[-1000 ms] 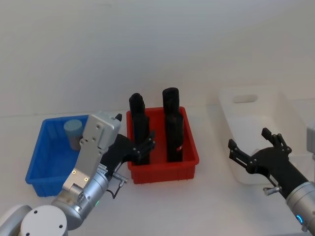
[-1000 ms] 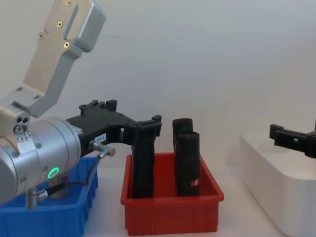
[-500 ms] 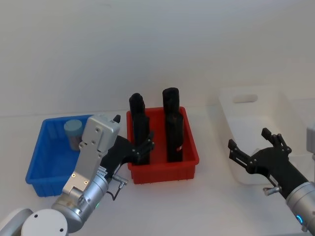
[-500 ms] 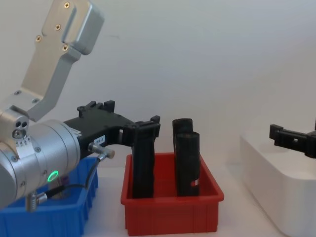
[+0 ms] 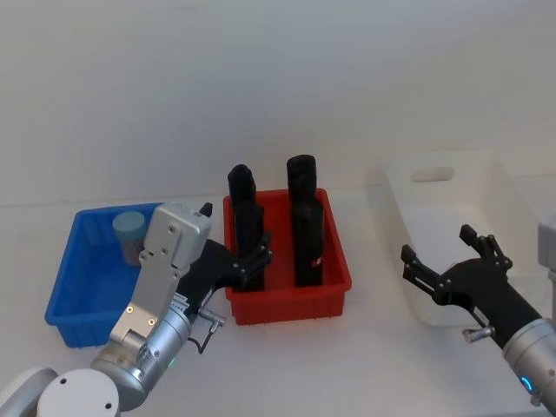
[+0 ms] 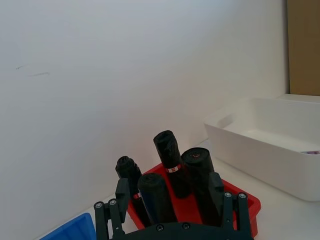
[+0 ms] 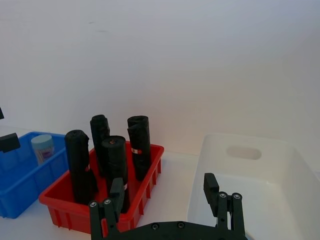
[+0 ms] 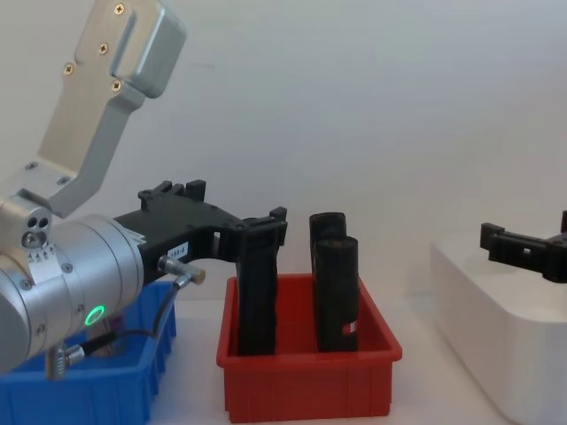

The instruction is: Pick the cotton swabs from the blue box and place them into the white box.

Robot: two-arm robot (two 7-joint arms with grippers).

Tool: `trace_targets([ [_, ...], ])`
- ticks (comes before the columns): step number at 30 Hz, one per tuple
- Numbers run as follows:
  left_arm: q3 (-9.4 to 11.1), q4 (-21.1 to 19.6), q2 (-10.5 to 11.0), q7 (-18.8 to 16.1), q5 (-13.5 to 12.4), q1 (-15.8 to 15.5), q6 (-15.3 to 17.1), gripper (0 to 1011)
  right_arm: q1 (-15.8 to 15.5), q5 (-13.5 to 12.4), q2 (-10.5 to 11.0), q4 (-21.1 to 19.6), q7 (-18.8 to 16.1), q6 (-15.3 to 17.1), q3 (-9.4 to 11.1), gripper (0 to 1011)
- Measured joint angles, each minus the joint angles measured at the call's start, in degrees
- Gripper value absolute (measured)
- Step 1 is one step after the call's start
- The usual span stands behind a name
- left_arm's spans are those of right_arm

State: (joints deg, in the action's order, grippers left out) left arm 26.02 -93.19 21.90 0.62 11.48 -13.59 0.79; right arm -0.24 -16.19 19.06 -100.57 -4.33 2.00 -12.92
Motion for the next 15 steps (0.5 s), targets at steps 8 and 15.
trace_targets([
  [8, 0.00, 0.02, 0.00, 0.01, 0.01, 0.00, 0.01, 1004, 2.72, 0.92, -1.15, 3.15, -1.85, 0.14, -0.07, 1002],
  [15, 0.00, 0.01, 0.00, 0.01, 0.01, 0.00, 0.01, 1004, 5.84, 2.16, -2.44, 6.89, -4.12, 0.21, -0.31, 1002],
])
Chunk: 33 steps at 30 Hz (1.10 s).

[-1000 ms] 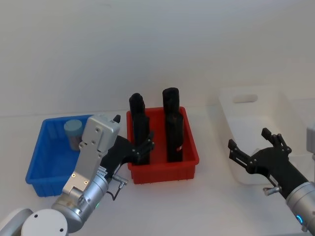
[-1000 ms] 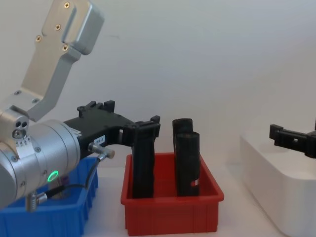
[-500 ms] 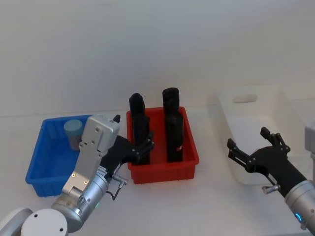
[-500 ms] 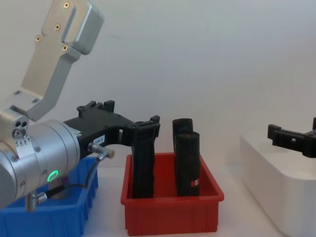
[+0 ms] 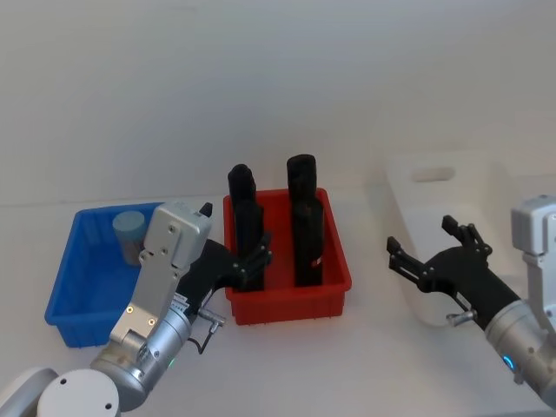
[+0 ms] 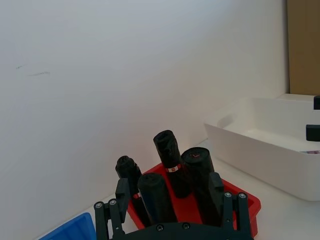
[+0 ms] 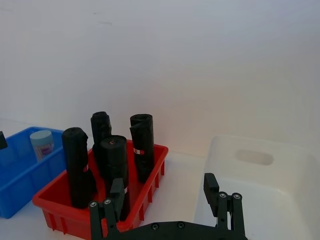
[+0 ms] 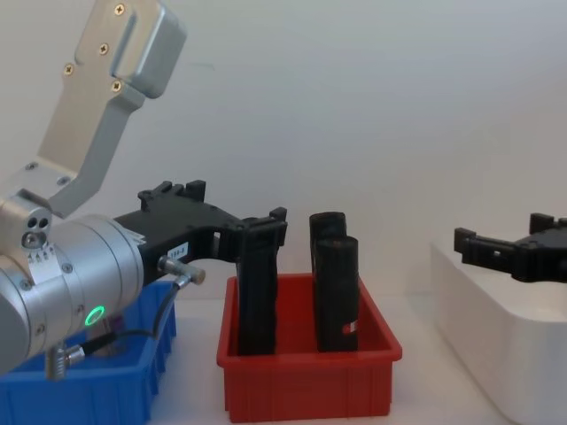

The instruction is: Pick the cotton swabs from the blue box and place them into the white box.

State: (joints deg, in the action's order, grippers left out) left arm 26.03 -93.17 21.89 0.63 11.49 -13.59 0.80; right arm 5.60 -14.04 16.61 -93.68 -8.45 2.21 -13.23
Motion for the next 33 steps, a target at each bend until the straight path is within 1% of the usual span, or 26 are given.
trace_targets([
  [5, 0.00, 0.00, 0.00, 0.00, -0.01, 0.00, 0.00, 1004, 2.14, 0.94, -0.88, 2.69, -1.77, -0.11, -0.22, 1002],
  [11, 0.00, 0.00, 0.00, 0.00, -0.01, 0.00, 0.00, 1004, 5.29, 2.47, -2.22, 6.92, -4.52, -0.67, -0.67, 1002],
  [17, 0.00, 0.00, 0.00, 0.00, -0.01, 0.00, 0.00, 1004, 8.91, 4.48, -3.79, 11.95, -7.58, -1.72, -1.32, 1002],
  [18, 0.00, 0.00, 0.00, 0.00, -0.01, 0.00, 0.00, 1004, 8.91, 4.48, -3.79, 11.95, -7.58, -1.72, -1.32, 1002],
  [21, 0.00, 0.00, 0.00, 0.00, -0.01, 0.00, 0.00, 1004, 10.94, 5.59, -4.74, 14.93, -9.13, -2.37, -1.76, 1002],
  [24, 0.00, 0.00, 0.00, 0.00, -0.01, 0.00, 0.00, 1004, 12.10, 6.19, -5.27, 16.63, -10.03, -2.79, -2.02, 1002],
  [27, 0.00, 0.00, 0.00, 0.00, -0.01, 0.00, -0.01, 1004, 14.07, 7.20, -6.18, 19.63, -11.39, -3.57, -2.45, 1002],
  [28, 0.00, 0.00, 0.00, 0.00, -0.01, 0.00, 0.00, 1004, 14.07, 7.20, -6.18, 19.63, -11.39, -3.57, -2.45, 1002],
  [33, 0.00, 0.00, 0.00, 0.00, -0.01, 0.00, -0.01, 1004, 16.67, 8.30, -7.42, 23.78, -13.17, -4.64, -3.01, 1002],
])
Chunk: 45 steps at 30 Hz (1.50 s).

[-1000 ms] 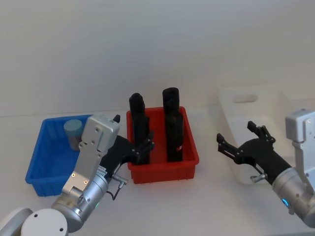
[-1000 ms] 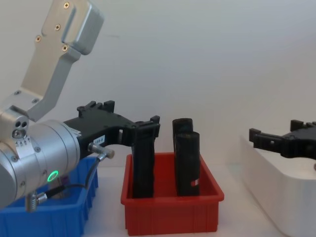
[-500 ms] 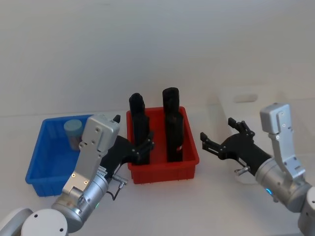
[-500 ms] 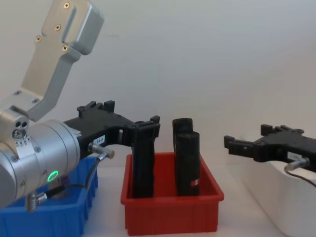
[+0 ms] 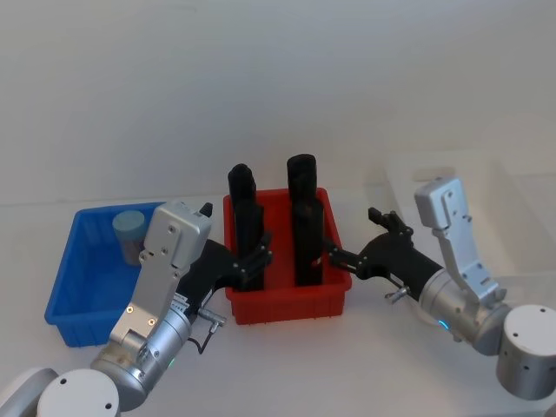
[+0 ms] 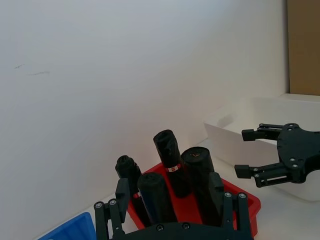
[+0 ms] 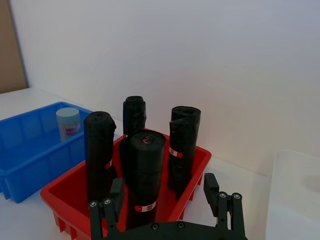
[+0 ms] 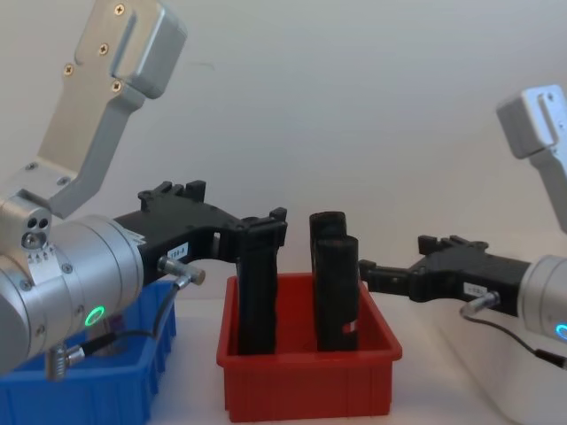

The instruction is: Pick the cotton swabs from the blue box and place them into the white box.

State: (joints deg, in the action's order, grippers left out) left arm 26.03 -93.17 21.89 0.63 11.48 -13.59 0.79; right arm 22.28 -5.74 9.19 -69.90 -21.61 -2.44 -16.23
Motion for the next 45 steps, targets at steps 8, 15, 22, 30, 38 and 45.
trace_targets([
  [8, 0.00, 0.00, 0.00, 0.00, 0.00, 0.00, 0.00, 1004, 3.83, 1.39, -1.81, 6.23, -2.40, -1.72, -0.86, 1002],
  [15, 0.00, 0.00, 0.00, 0.00, 0.00, 0.00, 0.00, 1004, 6.81, 1.75, -3.12, 11.44, -3.72, -3.00, -1.29, 1002],
  [22, 0.00, 0.00, 0.00, 0.00, 0.00, 0.00, 0.00, 1004, 9.56, 1.86, -4.24, 16.47, -4.77, -4.54, -1.52, 1002],
  [30, 0.00, 0.00, 0.00, -0.01, 0.00, 0.00, 0.00, 1004, 12.33, 1.89, -5.30, 21.63, -6.16, -6.54, -1.71, 1002],
  [38, 0.00, 0.00, 0.00, -0.01, 0.00, 0.00, 0.00, 1004, 15.28, 1.94, -6.45, 27.19, -7.45, -8.91, -2.04, 981],
  [45, 0.00, 0.00, 0.00, -0.01, 0.00, 0.00, 0.00, 1004, 17.61, 1.95, -7.34, 31.40, -8.17, -10.93, -2.21, 797],
])
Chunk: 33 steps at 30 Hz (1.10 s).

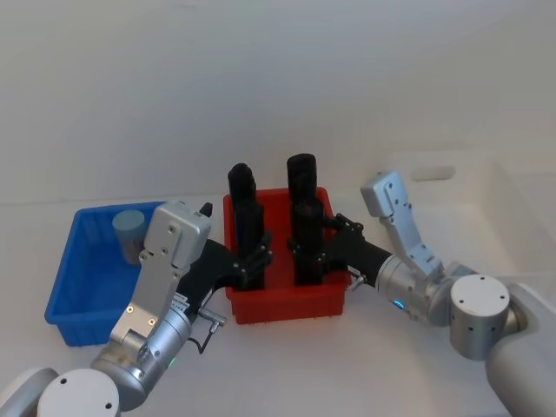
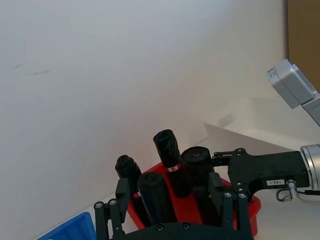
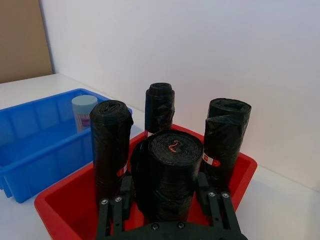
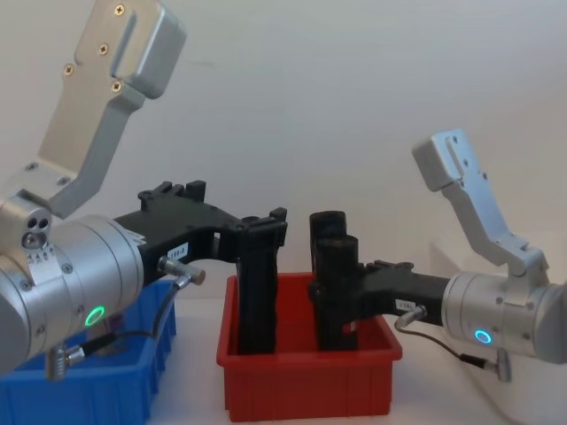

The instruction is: Pick the cotton swabs from the blue box and place them into the white box.

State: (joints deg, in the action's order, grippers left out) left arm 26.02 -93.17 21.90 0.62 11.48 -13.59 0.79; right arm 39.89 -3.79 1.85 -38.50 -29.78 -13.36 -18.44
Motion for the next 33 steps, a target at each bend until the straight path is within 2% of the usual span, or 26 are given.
trace_targets([
  [7, 0.00, 0.00, 0.00, 0.00, 0.00, 0.00, 0.00, 1004, 1.80, -0.18, -0.66, 3.50, -0.66, -1.92, -0.06, 565],
  [10, 0.00, 0.00, 0.00, 0.00, 0.00, 0.00, 0.00, 1004, 2.08, -0.28, -0.76, 4.05, -0.80, -2.31, -0.05, 496],
  [17, 0.00, 0.00, 0.00, 0.00, 0.00, 0.00, 0.00, 1004, 1.95, -1.00, -0.66, 3.23, -0.88, -2.96, 0.18, 458],
  [24, 0.00, 0.00, 0.00, 0.00, 0.00, 0.00, 0.00, 1004, -0.53, -2.14, 0.28, -2.36, 0.11, -2.50, 0.60, 439],
  [28, 0.00, 0.00, 0.00, 0.00, 0.00, 0.00, 0.00, 1004, -2.62, -2.84, 1.08, -6.97, 1.22, -1.81, 0.86, 440],
  [30, 0.00, 0.00, 0.00, 0.00, 0.00, 0.00, 0.00, 1004, -4.44, -3.32, 1.76, -10.95, 2.49, -1.08, 1.06, 439],
  [33, 0.00, 0.00, 0.00, 0.00, 0.00, 0.00, 0.00, 1004, -5.84, -3.57, 2.31, -13.96, 3.59, -0.54, 1.21, 439],
])
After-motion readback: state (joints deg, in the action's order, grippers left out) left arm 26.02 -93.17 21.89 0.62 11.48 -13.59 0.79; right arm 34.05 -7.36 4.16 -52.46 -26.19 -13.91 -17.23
